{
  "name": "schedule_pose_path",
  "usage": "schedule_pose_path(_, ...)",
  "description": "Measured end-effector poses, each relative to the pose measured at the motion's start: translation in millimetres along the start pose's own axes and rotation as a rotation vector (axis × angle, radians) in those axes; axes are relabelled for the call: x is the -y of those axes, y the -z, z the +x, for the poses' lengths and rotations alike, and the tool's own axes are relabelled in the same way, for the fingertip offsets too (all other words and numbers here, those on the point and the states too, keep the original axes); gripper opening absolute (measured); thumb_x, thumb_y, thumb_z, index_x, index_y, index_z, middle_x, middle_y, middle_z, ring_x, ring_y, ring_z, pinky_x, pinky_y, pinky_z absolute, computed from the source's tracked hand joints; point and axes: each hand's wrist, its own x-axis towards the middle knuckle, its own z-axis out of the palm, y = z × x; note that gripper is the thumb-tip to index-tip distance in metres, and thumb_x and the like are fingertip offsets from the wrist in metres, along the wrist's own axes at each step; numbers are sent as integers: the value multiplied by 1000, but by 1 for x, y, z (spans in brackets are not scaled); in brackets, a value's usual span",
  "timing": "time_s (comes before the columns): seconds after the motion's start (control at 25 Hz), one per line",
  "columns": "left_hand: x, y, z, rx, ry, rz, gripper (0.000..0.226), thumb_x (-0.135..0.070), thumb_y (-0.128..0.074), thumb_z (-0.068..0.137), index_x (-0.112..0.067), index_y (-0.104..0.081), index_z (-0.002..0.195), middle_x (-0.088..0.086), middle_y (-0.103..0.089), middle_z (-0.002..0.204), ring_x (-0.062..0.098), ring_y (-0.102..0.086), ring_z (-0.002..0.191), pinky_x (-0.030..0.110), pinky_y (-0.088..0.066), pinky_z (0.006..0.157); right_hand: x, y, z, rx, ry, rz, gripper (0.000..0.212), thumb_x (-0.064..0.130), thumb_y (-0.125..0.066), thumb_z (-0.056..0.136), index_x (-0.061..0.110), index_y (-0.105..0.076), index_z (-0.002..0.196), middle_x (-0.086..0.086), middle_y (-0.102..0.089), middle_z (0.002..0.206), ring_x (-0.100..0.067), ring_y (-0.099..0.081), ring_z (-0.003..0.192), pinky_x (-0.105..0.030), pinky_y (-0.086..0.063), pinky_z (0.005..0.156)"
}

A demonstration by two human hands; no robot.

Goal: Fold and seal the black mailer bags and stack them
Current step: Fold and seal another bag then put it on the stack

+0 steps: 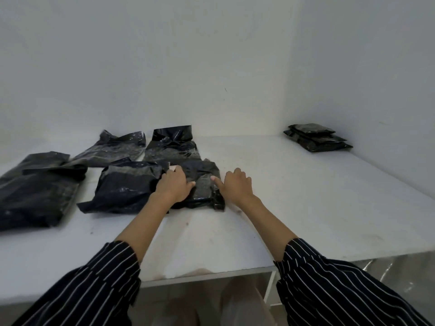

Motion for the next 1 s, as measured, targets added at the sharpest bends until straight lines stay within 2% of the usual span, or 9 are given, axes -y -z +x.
schedule_pose_path(0.12, 2, -12, 2, -22, 36, -34, 67, -45, -50, 92, 3, -32, 135, 26, -42, 135, 40, -42, 123, 44, -39, 101, 10, -12, 2, -13, -135, 154, 56, 50, -31, 99, 3, -58, 112, -20, -44, 131, -34, -38, 123, -42, -28, 103)
schedule_pose_path(0.24, 2, -15, 1, -137, 53, -286, 69, -38, -67, 84, 0, -37, 133, 22, -43, 133, 35, -43, 123, 40, -38, 101, 12, -15, 7, -76, -212, 323, 36, 40, -45, 96, 9, -58, 109, -14, -50, 125, -32, -42, 120, -39, -31, 100)
schedule_pose_path(0.36, 4, -12, -3, -278, 13, -639, 71, -23, -79, 73, -7, -40, 131, 14, -47, 129, 27, -48, 118, 35, -42, 99, 5, -7, 8, -112, -283, 893, 9, 20, -53, 92, 12, -51, 87, -6, -59, 92, -24, -55, 92, -32, -42, 77)
schedule_pose_path(0.44, 1, -5, -11, -307, 33, -901, 76, -18, -80, 72, -10, -38, 135, 8, -50, 127, 19, -51, 111, 30, -45, 93, -2, 9, 3, -75, -309, 1266, 8, 9, -53, 92, 10, -51, 84, -7, -60, 83, -20, -57, 77, -27, -46, 65)
schedule_pose_path(0.6, -7, 6, -25, -142, 30, -1177, 56, -27, -79, 72, -16, -54, 122, -2, -63, 112, 15, -61, 101, 35, -50, 93, -13, 33, -13, 9, -199, 1656, 14, 4, -49, 95, 8, -53, 83, -9, -64, 83, -19, -61, 75, -30, -50, 70)
schedule_pose_path(0.72, -16, 9, -33, -39, -75, -1257, 29, -19, -73, 79, -19, -65, 107, -2, -72, 100, 15, -67, 97, 39, -52, 92, -20, 47, -17, -26, -120, 1539, 10, 3, -50, 93, 9, -55, 89, -8, -64, 89, -20, -59, 82, -30, -47, 72)
schedule_pose_path(0.84, -21, 7, -32, -76, -135, -1208, 30, -19, -71, 80, -19, -65, 110, -6, -72, 99, 10, -66, 97, 26, -54, 83, -24, 76, -17, -298, 27, 1246, 20, 5, -55, 91, 16, -55, 107, -7, -62, 108, -15, -58, 96, -29, -47, 85)
schedule_pose_path(0.92, -24, 7, -29, -100, -158, -1168, 31, -20, -70, 81, -18, -64, 111, -8, -71, 99, 5, -65, 95, 15, -52, 73, -20, 104, -19, -480, 209, 961, 17, 16, -61, 90, 23, -59, 105, -1, -57, 114, -8, -54, 103, -23, -40, 93)
schedule_pose_path(1.0, -26, 6, -25, -108, -174, -1126, 32, -21, -70, 82, -18, -62, 113, -6, -69, 101, 7, -64, 96, 17, -52, 75, -12, 131, -16, -518, 355, 550, 6, 32, -65, 87, 30, -66, 92, 6, -52, 108, -6, -46, 107, -25, -27, 99)
